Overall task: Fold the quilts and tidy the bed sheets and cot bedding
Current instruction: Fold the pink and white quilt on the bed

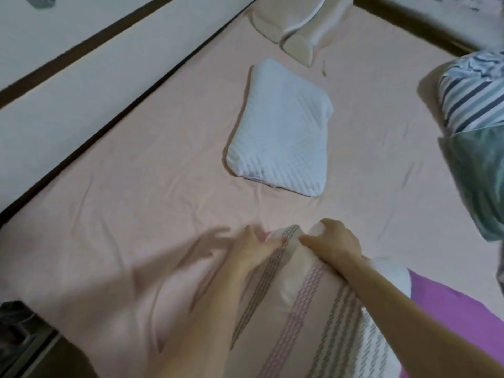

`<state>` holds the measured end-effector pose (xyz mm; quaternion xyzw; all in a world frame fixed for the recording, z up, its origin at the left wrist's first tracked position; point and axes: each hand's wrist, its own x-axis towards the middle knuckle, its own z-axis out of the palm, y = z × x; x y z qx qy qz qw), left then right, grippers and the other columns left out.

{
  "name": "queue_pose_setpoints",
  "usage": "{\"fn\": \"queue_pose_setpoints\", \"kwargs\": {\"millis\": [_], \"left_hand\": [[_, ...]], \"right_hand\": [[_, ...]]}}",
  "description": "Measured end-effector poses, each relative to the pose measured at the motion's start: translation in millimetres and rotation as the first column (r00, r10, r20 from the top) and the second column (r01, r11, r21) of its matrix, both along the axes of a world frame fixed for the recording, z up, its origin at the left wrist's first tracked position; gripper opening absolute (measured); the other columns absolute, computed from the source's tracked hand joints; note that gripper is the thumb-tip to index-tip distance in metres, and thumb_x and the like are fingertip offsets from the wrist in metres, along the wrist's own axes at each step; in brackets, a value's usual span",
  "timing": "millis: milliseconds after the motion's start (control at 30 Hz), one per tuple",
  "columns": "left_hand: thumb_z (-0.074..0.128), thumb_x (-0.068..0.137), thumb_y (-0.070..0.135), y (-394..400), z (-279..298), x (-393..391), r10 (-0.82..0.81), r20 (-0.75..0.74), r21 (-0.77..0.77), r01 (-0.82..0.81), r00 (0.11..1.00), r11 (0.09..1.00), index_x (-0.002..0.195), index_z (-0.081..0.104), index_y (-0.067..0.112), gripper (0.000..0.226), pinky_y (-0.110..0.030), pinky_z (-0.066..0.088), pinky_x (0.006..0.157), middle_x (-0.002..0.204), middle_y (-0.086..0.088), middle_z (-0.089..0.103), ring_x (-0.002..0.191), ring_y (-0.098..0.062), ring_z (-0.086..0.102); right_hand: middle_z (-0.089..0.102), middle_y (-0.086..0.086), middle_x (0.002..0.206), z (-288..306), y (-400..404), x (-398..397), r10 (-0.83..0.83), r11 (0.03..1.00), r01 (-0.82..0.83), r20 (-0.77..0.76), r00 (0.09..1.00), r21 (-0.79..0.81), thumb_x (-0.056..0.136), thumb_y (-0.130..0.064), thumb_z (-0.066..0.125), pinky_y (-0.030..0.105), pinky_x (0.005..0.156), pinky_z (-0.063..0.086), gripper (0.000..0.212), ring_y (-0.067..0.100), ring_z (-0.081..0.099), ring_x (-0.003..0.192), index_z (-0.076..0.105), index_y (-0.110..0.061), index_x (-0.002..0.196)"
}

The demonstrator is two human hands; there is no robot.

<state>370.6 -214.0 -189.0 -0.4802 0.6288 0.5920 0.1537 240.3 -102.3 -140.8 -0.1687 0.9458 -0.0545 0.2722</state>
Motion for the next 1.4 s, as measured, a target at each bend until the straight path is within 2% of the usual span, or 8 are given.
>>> {"fn": "queue_pose_setpoints", "kwargs": {"millis": [200,300,400,567,733,900,1100,1400], "left_hand": [[0.072,0.072,0.058,7,-19,-26,-0.227,-0.04,-0.03,0.226,0.973,0.974,0.125,0.06,0.025,0.063,-0.005,0.032,0.051,0.113,0.009,0.061,0.078,-0.001,0.049],[0.056,0.092,0.033,15,-17,-28,-0.392,-0.158,-0.149,0.371,0.906,0.917,0.124,0.059,0.025,0.033,0.001,0.031,0.065,0.113,0.006,0.06,0.085,0.007,0.048],[0.065,0.086,0.039,20,-3,-23,-0.652,-0.212,0.263,0.685,0.728,0.68,0.139,0.034,-0.013,0.081,0.002,0.036,0.076,0.12,-0.035,0.054,0.086,0.021,0.051],[0.062,0.069,0.036,8,8,3,-0.434,-0.278,-0.011,0.448,0.857,0.894,0.15,0.014,0.042,0.094,-0.024,0.04,0.097,0.128,0.024,0.041,0.119,-0.003,0.045],[0.049,0.085,0.054,-10,10,-28,-0.299,-0.109,0.252,0.318,0.948,0.914,0.113,0.067,0.023,0.045,-0.021,0.05,0.061,0.078,0.007,0.07,0.067,-0.007,0.065],[0.042,0.052,0.097,-1,51,-79,-0.531,0.057,0.098,0.524,0.846,0.846,0.136,0.051,0.018,0.116,-0.038,0.04,0.104,0.132,0.001,0.058,0.118,-0.019,0.056],[0.062,0.048,0.088,39,84,-144,-0.849,0.308,0.137,0.864,0.428,0.485,0.104,0.064,0.028,0.082,-0.027,0.042,0.059,0.107,0.003,0.063,0.079,-0.013,0.058],[0.063,0.07,0.07,92,55,-127,-0.844,0.525,0.084,0.979,0.113,0.184,0.146,0.033,0.026,0.093,-0.047,0.028,0.111,0.148,0.0,0.042,0.133,-0.026,0.042]], "right_hand": [[0.053,-0.003,0.114,-19,3,-4,0.081,0.995,-0.086,-0.098,0.992,-0.052,0.069,-0.071,0.054,0.034,0.074,0.035,0.063,0.028,0.059,0.1,0.045,-0.027,0.114],[0.061,-0.003,0.111,-19,-3,-15,0.096,0.991,-0.112,0.185,0.978,0.079,0.055,-0.088,0.05,0.034,0.075,0.038,0.076,0.022,0.057,0.098,0.053,-0.027,0.1],[0.06,-0.006,0.109,-12,-9,-22,0.112,0.984,-0.158,0.401,0.909,0.084,0.049,-0.085,0.06,0.031,0.078,0.041,0.073,0.016,0.055,0.097,0.058,-0.028,0.095],[0.065,-0.007,0.098,5,-6,-26,0.133,0.989,-0.15,0.543,0.829,-0.012,0.059,-0.058,0.079,0.03,0.08,0.05,0.048,0.011,0.061,0.09,0.068,-0.026,0.092],[0.067,-0.009,0.074,21,18,-11,0.075,0.98,0.034,0.529,0.845,-0.194,0.078,-0.048,0.069,0.028,0.069,0.049,0.027,0.009,0.062,0.071,0.067,-0.024,0.066],[0.073,0.01,0.088,55,41,-32,-0.193,0.877,0.447,0.72,0.667,-0.179,0.088,-0.015,0.049,0.031,0.07,0.054,0.023,0.019,0.066,0.073,0.072,-0.011,0.084],[0.068,-0.006,0.105,81,103,-82,0.086,0.992,-0.008,0.613,0.785,-0.128,0.09,-0.021,0.058,0.023,0.086,0.047,0.017,0.008,0.061,0.095,0.07,-0.022,0.101],[0.064,-0.018,0.103,39,173,25,0.187,0.829,-0.172,-0.026,0.982,-0.533,0.094,-0.056,0.037,0.021,0.091,0.035,0.042,-0.001,0.054,0.094,0.065,-0.026,0.085]]}}
